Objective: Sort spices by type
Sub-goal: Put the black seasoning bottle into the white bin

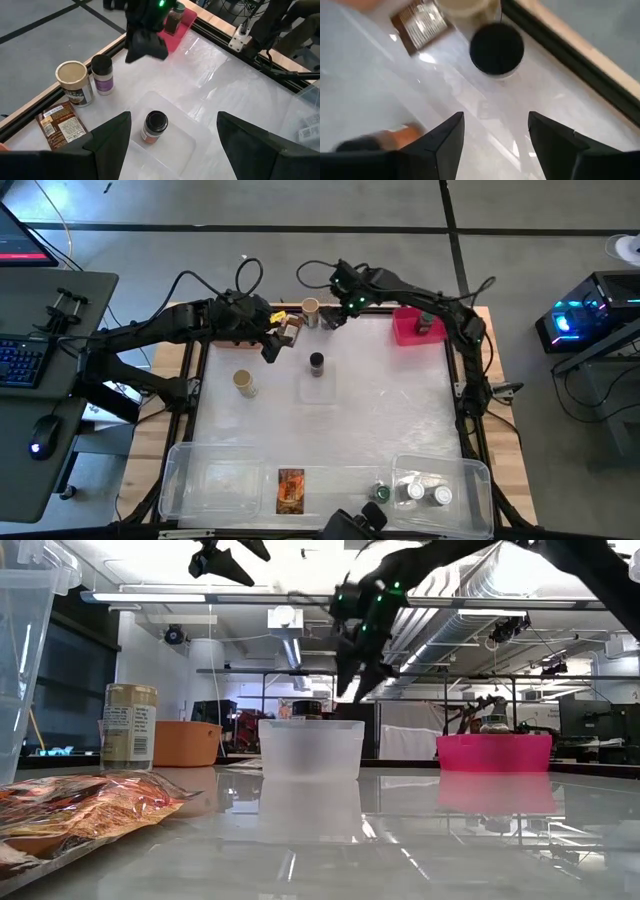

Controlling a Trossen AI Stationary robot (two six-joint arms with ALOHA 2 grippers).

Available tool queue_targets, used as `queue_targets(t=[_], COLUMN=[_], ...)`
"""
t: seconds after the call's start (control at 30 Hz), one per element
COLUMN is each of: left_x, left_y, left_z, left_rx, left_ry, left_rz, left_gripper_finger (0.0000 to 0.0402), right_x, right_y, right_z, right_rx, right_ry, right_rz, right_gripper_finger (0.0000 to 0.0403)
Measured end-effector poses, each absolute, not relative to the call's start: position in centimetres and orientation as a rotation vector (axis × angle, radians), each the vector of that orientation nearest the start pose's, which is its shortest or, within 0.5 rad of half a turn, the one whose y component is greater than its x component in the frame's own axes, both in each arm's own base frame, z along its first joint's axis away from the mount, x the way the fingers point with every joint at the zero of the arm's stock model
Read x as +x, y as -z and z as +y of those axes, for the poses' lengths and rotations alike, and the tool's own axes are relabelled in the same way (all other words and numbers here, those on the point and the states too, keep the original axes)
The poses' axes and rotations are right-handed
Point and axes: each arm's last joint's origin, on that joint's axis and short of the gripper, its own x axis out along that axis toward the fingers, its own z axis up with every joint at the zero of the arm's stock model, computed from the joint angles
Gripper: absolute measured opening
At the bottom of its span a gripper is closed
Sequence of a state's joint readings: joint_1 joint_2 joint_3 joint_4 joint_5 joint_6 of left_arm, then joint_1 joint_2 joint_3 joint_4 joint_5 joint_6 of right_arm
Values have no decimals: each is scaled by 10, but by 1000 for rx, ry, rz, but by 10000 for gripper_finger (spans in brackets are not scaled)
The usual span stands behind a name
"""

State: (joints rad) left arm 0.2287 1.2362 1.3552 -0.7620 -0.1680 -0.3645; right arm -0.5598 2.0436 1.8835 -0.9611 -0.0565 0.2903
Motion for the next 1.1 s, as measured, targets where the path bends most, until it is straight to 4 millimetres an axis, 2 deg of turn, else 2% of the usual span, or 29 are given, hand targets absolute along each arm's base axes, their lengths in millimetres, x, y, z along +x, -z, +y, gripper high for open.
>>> queue_targets(t=[0.1,0.2,0.37,0.5,0.6,0.77,1.0,1.1], left_x=[239,239,239,239,239,239,239,240], left_y=[-384,-384,-384,-384,-384,-384,-384,-384], left_z=[61,61,61,61,60,61,61,61], left_rx=[-367,-366,-366,-366,-366,-367,-367,-368], left_ry=[-496,-496,-496,-496,-496,-496,-495,-496], left_rz=[569,568,569,569,571,571,567,568], left_gripper_finger=[282,282,282,282,282,282,282,282], right_x=[369,374,377,380,383,382,385,387], right_y=[-282,-286,-289,-283,-279,-281,-283,-284], right_z=[-230,-235,-238,-239,-242,-242,-243,-242], right_rx=[547,448,395,366,337,408,489,559], right_ry=[620,631,611,602,707,754,794,751], right_rz=[950,892,852,866,863,828,749,724], right_gripper_finger=[213,213,220,273,324,360,362,362])
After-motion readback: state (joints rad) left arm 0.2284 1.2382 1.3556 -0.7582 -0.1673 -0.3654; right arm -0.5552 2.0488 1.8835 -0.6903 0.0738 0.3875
